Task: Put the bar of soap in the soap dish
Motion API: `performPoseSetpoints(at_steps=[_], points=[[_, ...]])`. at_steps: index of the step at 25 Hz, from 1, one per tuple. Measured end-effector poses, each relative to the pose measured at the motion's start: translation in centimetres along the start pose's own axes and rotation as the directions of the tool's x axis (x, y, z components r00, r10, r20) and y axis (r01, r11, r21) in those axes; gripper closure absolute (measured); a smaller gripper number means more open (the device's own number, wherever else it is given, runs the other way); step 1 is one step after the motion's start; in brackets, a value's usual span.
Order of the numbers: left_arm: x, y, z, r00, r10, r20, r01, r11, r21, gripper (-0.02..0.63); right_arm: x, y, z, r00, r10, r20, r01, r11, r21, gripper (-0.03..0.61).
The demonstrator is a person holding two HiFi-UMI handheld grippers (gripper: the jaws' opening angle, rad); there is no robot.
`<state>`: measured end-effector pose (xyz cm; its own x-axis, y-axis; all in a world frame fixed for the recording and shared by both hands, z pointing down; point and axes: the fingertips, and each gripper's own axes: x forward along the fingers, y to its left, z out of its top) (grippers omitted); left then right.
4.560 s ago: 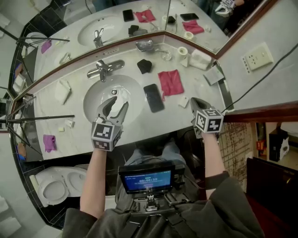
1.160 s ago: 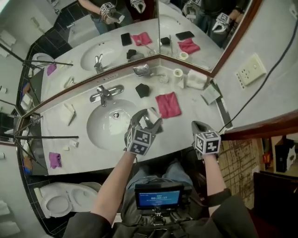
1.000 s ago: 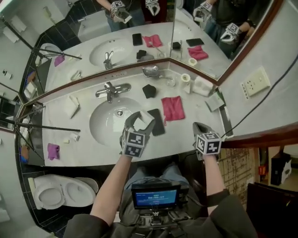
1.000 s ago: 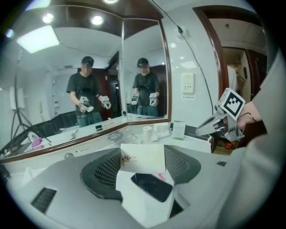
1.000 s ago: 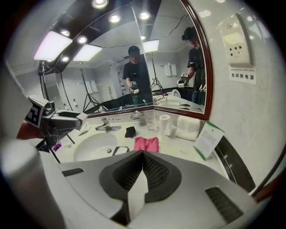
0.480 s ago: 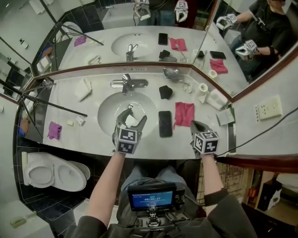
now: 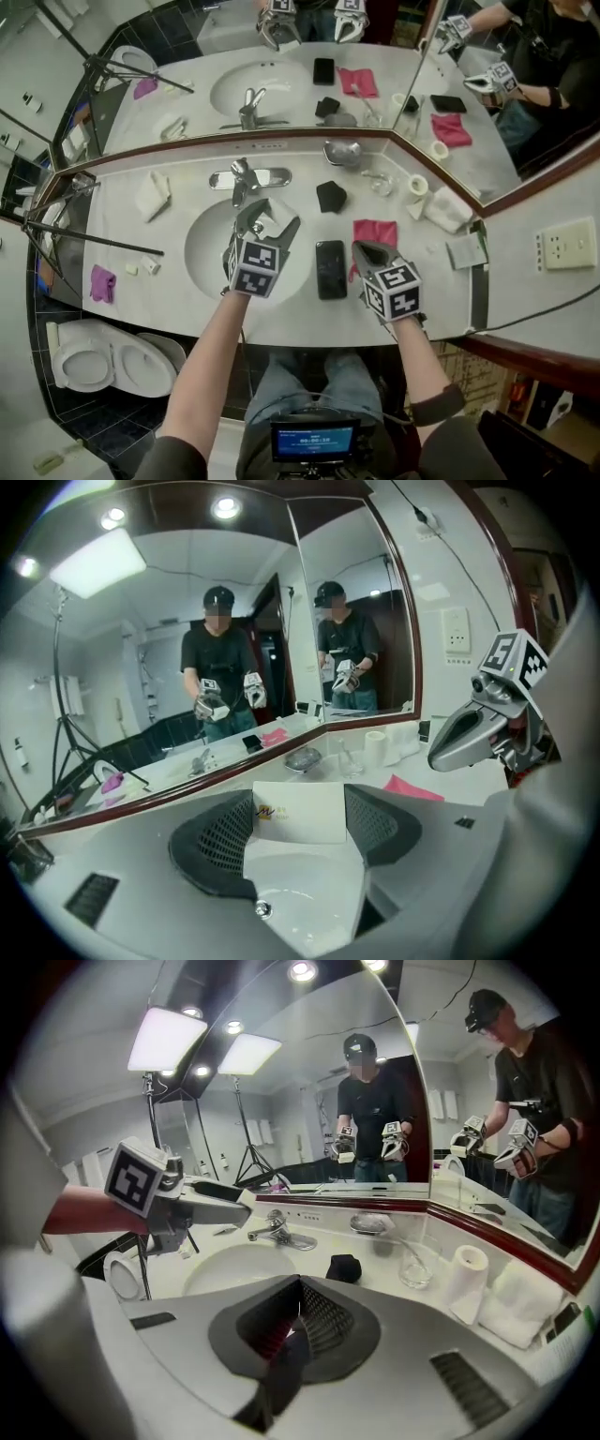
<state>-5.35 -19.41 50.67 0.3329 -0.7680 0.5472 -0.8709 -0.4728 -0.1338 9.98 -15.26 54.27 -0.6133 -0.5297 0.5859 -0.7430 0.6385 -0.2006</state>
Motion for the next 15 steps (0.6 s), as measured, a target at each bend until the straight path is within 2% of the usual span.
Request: performPoseSetpoints(at_steps=[4, 9, 15], points=[[4.8, 0.8, 1.6, 1.0, -0.017, -0.022, 0.019, 0.996, 0.088, 0.308, 3.3, 0.7, 0.9, 0.999, 0.05, 0.004, -0.05, 0.998, -0.04, 0.558], [10.2, 1.6, 3.0, 0.996, -0.056, -0.064, 0.068, 0.974, 0.214, 0.308, 7.1, 2.3, 1.3, 0.994, 0.107, 0.013, -0.106, 0.993, -0.052, 0.558], [16.9, 0.7, 3.3, 0.983, -0.107, -0.146, 0.154, 0.919, 0.364, 0.308, 9.7, 3.6, 1.4, 0.987, 0.155, 0.036, -0.154, 0.988, -0.031, 0.558]])
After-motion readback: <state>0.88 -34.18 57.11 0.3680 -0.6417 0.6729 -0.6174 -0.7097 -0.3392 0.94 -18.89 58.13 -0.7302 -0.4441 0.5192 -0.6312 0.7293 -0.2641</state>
